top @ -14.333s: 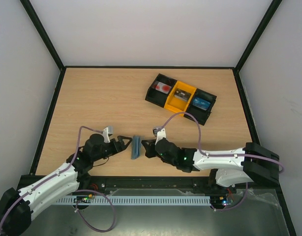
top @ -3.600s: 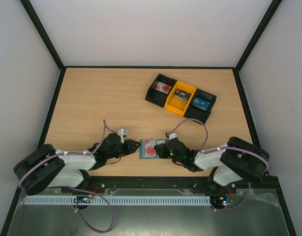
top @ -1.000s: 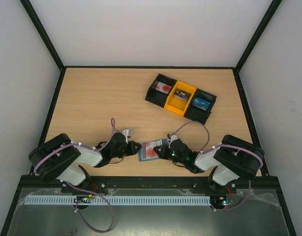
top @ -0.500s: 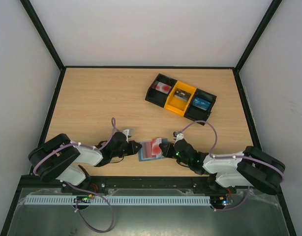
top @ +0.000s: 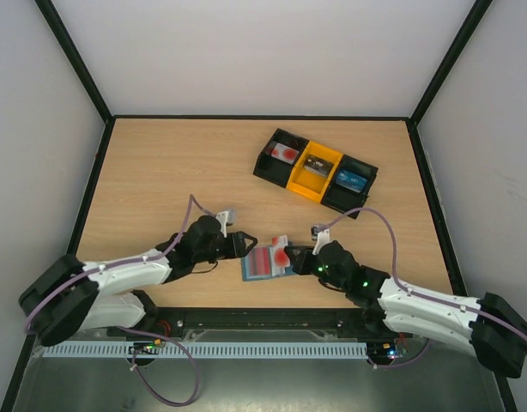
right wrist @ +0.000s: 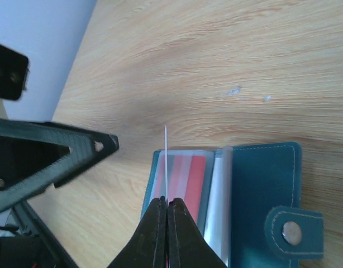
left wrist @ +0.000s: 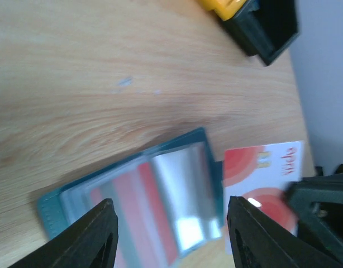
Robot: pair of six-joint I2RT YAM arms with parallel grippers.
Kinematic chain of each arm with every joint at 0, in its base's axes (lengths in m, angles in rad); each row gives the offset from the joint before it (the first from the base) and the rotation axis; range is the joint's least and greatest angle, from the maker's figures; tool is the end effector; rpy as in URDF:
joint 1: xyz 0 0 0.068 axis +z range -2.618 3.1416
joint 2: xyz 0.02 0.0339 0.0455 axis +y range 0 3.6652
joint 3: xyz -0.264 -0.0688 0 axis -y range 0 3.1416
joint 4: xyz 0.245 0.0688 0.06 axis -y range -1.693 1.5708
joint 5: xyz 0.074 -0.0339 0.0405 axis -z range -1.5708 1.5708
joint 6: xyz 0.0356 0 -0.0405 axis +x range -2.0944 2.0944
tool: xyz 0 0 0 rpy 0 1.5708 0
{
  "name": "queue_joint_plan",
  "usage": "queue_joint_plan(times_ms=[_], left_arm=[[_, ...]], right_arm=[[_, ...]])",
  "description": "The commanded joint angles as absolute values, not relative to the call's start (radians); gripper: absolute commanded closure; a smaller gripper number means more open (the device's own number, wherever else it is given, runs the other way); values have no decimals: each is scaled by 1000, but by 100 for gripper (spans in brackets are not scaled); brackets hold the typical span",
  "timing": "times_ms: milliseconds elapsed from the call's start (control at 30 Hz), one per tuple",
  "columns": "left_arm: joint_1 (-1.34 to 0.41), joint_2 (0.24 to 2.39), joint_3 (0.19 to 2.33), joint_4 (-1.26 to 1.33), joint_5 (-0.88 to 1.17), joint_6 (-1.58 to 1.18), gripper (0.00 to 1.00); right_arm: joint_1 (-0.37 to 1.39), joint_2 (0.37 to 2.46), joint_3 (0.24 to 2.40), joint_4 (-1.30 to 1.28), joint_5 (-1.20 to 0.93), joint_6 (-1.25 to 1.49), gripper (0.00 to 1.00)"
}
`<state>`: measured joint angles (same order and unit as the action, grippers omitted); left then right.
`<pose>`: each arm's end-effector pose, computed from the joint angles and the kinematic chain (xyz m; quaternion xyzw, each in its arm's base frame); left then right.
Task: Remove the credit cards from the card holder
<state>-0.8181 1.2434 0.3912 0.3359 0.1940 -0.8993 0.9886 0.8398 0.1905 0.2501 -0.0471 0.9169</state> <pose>0.1565 -0.1771 0.1648 0.0138 0.8614 -0.4338 0.2639 0.0954 0.1480 0.1671 -0.0429 0.8320 0.4618 0.3043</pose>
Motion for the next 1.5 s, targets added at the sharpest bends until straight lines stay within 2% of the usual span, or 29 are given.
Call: queue_joint_plan(times_ms=[0,133,500,800,833,900,1033,1067,1100,1367,1467], left_arm=[[-820,1114,452,168,211,-835,43],[-821,993,482,72,235,-759,39],[-821,824,531,-69,550,-531,38],[-820,881,520,-28,647,-552,42],[-821,888,524,-28,653,-552,44],[-820,892,531,-27,661,-559,56],[-819,850,512,45,673,-618,92],[-818,839,506,63,664,-639,97],[-819,829,498,85,652,-659,97],[-814,813,467,167,497,-773,97],[-813,797,441,223,414,-837,97]], right_arm=[[986,724,237,79,-94,853,98],[985,653,256,61,-170,819,98],[985,681,286,242,-603,782,98],[986,714,257,417,-699,818,98],[985,715,258,424,-699,817,98],[986,718,264,428,-692,815,98],[985,719,285,372,-640,807,98],[985,715,290,355,-605,809,94],[985,708,290,342,-572,816,90],[986,609,155,501,-363,1073,51],[985,609,113,568,-331,1141,48]])
